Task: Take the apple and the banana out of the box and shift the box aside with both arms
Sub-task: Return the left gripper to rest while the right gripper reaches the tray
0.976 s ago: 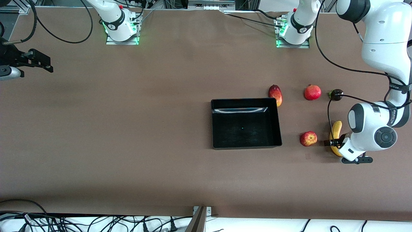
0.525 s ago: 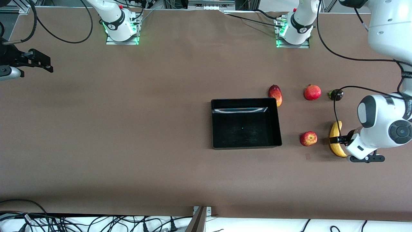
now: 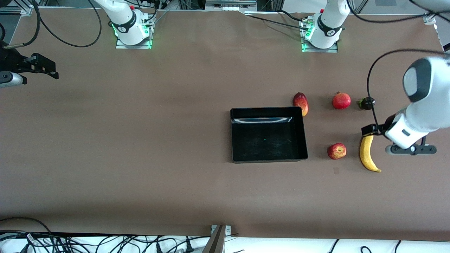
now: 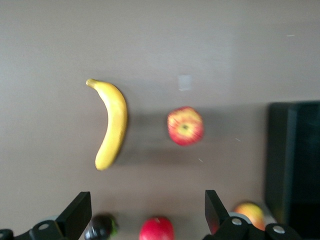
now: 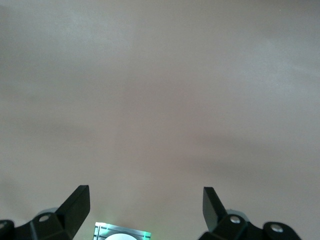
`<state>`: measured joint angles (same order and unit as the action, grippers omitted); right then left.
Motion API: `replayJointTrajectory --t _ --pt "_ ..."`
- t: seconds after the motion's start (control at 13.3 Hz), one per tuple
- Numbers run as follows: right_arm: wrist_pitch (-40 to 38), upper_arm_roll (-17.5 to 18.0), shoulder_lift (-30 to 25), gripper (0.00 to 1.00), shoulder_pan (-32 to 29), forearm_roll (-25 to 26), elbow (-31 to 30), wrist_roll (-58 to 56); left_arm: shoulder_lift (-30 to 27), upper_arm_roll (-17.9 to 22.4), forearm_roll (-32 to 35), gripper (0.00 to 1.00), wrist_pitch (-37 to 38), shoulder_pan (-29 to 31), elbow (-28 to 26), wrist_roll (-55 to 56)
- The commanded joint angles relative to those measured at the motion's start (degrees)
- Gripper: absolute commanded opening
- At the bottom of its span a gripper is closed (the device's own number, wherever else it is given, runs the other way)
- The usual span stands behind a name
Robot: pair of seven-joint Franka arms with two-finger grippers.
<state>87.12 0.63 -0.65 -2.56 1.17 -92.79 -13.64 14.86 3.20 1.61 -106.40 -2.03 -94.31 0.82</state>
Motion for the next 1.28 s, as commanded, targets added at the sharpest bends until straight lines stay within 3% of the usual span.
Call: replayJointTrajectory --t 0.0,0.23,0.53,0.83,0.98,1.2 --pt "-0.9 0.2 -0.1 1.0 -0.3 -1.0 0.4 0.0 -8.2 2.9 -2.8 1.0 3.1 -3.0 -3.3 0.7" --pt "-4.3 0.8 1.5 1.0 0.4 -2.0 0.2 -0.8 -12.5 3.5 -3.8 1.0 4.4 -3.7 -2.4 3.1" --pt "-3.1 1.6 6.2 1.0 5.1 -4.3 0.5 0.7 -13.9 4.1 -3.8 1.0 6.6 -6.0 0.3 3.1" --pt "10.1 1.6 11.2 1.0 13.7 -5.5 0.9 21.2 -15.0 5.5 -3.8 1.0 6.7 -7.5 0.3 3.1" --pt "14.1 1.6 16.3 1.0 17.7 -9.7 3.9 26.1 -14.8 5.5 -3.8 1.0 6.7 -7.5 0.2 3.1" --pt "18.1 1.5 23.6 1.0 25.6 -10.5 10.2 39.7 -14.6 5.8 -3.5 1.0 6.7 -7.6 0.0 3.1"
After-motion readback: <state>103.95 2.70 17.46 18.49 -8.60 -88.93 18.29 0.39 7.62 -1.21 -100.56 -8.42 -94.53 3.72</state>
